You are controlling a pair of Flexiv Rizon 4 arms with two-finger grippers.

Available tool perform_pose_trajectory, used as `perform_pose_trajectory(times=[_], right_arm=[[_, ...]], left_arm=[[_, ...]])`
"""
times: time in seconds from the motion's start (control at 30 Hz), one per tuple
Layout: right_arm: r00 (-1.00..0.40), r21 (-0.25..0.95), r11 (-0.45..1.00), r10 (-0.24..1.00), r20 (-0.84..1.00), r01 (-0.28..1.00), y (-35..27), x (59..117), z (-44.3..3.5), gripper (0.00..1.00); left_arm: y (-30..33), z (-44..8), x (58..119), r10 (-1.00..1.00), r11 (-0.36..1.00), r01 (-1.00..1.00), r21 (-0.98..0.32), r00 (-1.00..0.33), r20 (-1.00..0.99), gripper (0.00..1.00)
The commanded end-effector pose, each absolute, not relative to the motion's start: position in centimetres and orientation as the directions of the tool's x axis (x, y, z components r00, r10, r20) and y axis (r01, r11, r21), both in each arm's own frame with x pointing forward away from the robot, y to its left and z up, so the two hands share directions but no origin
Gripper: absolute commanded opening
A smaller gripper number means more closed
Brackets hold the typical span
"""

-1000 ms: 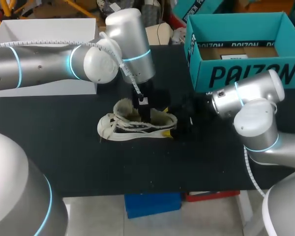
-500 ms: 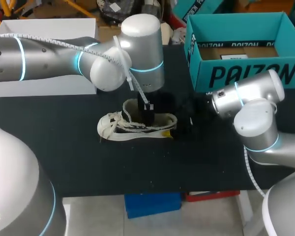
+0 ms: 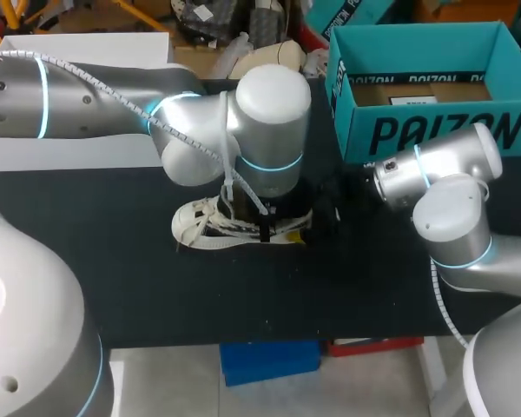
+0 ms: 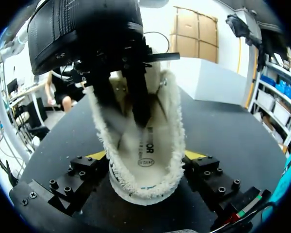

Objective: Take the shoe out of the shoebox, open the shoe tongue, remove and reinsert the insole, then place the shoe into the shoebox

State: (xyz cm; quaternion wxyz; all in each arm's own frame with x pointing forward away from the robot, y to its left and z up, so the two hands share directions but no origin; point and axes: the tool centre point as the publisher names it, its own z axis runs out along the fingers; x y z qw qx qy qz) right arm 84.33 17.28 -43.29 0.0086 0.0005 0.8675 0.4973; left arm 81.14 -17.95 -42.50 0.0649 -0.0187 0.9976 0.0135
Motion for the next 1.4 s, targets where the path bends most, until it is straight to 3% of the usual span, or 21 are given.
perform_pose_trajectory(times=[0.03,0.43,0.6,0.67,1.1,1.23,1.4], right_arm=[[-1.0,0.862,0.506,0.011,-0.013,-0.006,17.3,84.5,-43.4,0.0],[-1.0,0.862,0.506,0.011,-0.013,-0.006,17.3,84.5,-43.4,0.0],[-1.0,0.862,0.506,0.011,-0.013,-0.006,17.3,84.5,-43.4,0.0],[-1.0,0.862,0.506,0.011,-0.013,-0.006,17.3,84.5,-43.4,0.0],[-1.0,0.862,0.506,0.011,-0.013,-0.006,17.3,84.5,-43.4,0.0],[-1.0,0.862,0.506,0.011,-0.013,-0.006,17.3,84.5,-43.4,0.0],[-1.0,0.862,0.506,0.011,-0.013,-0.006,17.3,84.5,-43.4,0.0]], left_arm=[[-17.7,-44.3,80.5,-0.039,0.998,-0.049,0.045,-0.979,-0.198,0.3],[-15.8,-45.1,82.2,-0.122,0.99,-0.137,0.013,-0.918,-0.377,0.29],[-15.5,-44.4,83.1,-0.171,0.985,-0.165,-0.054,-0.873,-0.457,0.18],[-15.3,-44.1,83.4,-0.192,0.981,-0.18,-0.071,-0.86,-0.473,0.19],[-14.9,-44.3,85.3,-0.238,0.971,-0.214,-0.106,-0.841,-0.486,0.11],[-15.0,-45.0,85.3,-0.241,0.97,-0.219,-0.101,-0.862,-0.446,0.0],[-15.1,-45.0,84.7,-0.224,0.975,-0.208,-0.083,-0.887,-0.403,0.0]])
